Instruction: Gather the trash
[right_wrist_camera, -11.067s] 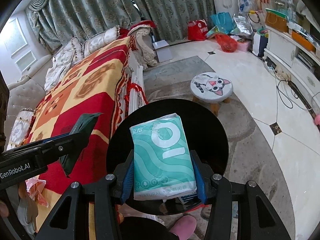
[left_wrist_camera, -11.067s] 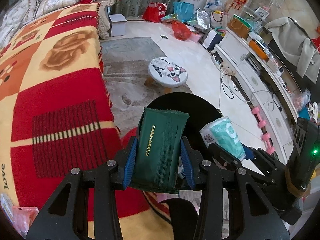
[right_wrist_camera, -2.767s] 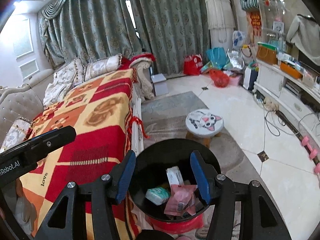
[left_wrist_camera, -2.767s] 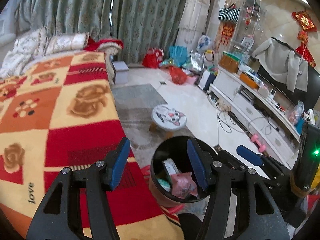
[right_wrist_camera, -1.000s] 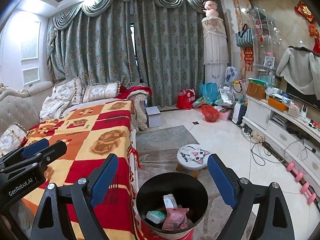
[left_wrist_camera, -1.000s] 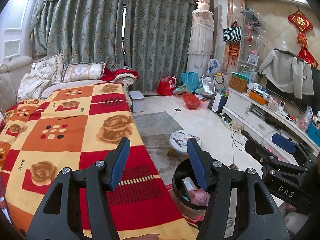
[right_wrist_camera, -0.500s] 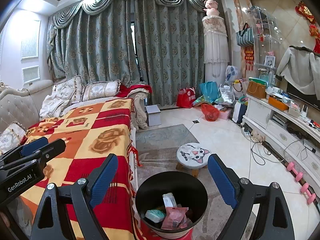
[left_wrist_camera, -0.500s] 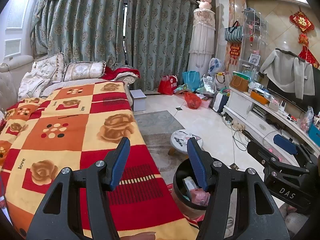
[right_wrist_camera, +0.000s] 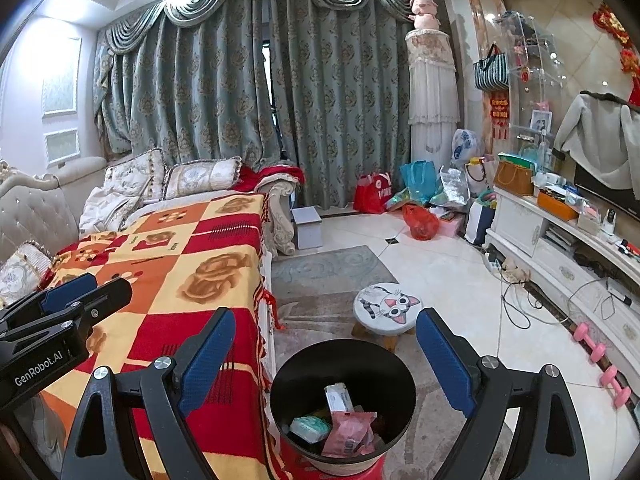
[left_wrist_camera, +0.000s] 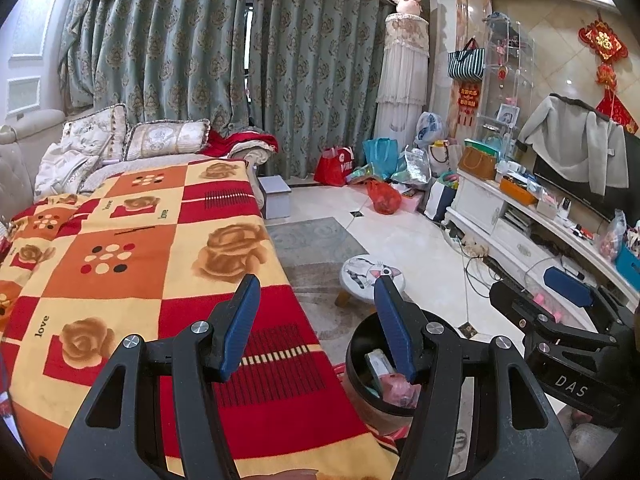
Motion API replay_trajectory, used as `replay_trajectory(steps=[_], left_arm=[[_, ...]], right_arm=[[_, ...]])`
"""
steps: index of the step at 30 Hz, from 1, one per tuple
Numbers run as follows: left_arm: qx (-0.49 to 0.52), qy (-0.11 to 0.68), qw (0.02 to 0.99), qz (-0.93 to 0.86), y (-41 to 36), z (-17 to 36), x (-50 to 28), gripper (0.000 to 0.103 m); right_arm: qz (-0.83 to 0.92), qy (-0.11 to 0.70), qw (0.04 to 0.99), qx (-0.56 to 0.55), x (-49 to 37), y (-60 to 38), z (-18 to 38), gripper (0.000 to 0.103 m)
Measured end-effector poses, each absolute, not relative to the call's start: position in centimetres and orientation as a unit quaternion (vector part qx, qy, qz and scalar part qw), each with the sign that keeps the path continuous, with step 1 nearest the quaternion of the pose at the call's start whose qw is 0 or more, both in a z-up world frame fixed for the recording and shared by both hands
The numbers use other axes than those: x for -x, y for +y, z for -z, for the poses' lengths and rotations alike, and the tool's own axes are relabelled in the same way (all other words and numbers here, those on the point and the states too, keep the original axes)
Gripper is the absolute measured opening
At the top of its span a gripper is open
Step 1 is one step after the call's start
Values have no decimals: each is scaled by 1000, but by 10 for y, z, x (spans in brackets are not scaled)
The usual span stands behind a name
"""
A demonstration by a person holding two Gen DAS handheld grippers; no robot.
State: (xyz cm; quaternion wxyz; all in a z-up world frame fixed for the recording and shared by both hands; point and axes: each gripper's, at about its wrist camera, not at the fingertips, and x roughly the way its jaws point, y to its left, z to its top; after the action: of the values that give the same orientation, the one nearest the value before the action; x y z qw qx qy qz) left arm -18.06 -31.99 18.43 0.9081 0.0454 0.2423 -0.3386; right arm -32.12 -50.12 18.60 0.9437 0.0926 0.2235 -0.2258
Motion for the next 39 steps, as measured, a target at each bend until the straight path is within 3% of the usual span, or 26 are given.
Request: replay_trajectory(steps=[39], left_arm=[[-43,252,907,336,-319,-174,185,58]], right_arm=[[217,239,942,-93,316,-497,-180,91]])
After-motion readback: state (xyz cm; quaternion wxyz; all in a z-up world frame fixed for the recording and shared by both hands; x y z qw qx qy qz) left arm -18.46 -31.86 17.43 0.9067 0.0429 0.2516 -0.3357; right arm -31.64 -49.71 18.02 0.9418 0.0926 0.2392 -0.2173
